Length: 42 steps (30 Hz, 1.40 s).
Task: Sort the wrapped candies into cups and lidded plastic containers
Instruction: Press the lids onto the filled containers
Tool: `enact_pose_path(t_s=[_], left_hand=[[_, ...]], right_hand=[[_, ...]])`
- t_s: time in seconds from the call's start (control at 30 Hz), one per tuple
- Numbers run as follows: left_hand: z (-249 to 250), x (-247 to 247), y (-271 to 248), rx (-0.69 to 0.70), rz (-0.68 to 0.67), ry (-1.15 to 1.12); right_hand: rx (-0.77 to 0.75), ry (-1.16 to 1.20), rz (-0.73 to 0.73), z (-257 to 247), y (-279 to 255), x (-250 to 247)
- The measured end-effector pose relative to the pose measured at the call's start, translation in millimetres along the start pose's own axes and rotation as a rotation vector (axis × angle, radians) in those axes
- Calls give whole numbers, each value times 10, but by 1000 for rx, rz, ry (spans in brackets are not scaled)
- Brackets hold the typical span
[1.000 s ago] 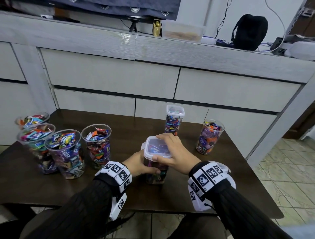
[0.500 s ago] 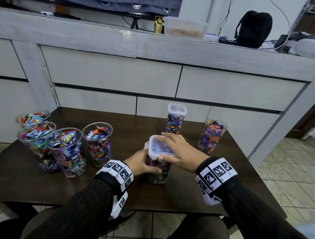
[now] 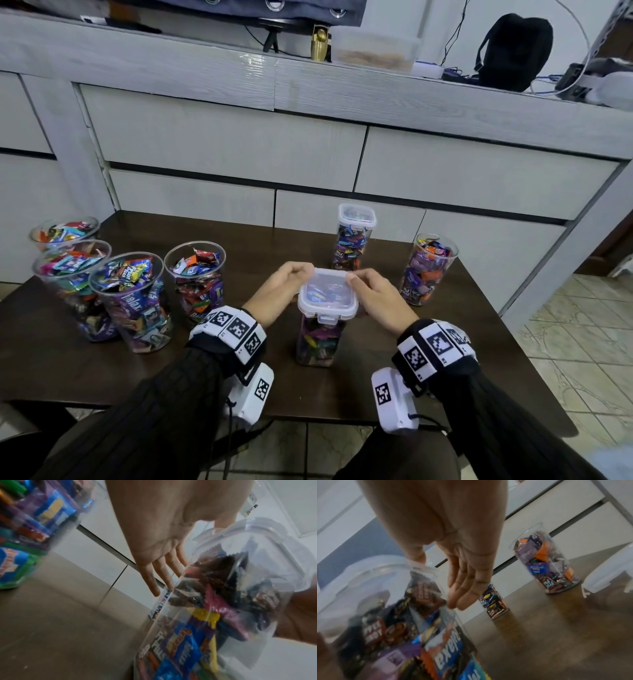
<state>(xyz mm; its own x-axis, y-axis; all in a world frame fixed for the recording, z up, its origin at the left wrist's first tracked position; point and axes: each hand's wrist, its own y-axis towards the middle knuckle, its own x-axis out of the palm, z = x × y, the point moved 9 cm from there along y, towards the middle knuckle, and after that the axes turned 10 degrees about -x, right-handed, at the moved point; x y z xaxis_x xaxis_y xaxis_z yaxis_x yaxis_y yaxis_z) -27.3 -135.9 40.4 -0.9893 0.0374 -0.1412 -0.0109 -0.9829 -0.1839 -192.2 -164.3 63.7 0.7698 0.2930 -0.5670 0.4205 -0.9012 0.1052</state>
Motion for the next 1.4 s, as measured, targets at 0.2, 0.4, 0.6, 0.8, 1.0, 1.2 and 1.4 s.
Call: enact_pose_path(t_s=[0.2,0.4,0.6,0.8,1.0,1.2,1.4], left_hand=[[75,72,15,16,-15,-47],[112,109,-18,19,-12,-122],[295,70,-24,119,38,217],[236,84,9,47,83,218],[99,110,71,-26,85,4],[90,165,17,27,43,-225],[43,192,35,60,101,-376]], right_hand=[[56,113,-10,37,21,-67],[10,2,47,78,41,-63],[-269,-176,97,-166,71,-45],[-376,-376,-173,-324,105,267],[-493,-596,-215,-422,163,281],[-338,-134,-197,-266,109,233],[-89,379,-22,91,79,331]])
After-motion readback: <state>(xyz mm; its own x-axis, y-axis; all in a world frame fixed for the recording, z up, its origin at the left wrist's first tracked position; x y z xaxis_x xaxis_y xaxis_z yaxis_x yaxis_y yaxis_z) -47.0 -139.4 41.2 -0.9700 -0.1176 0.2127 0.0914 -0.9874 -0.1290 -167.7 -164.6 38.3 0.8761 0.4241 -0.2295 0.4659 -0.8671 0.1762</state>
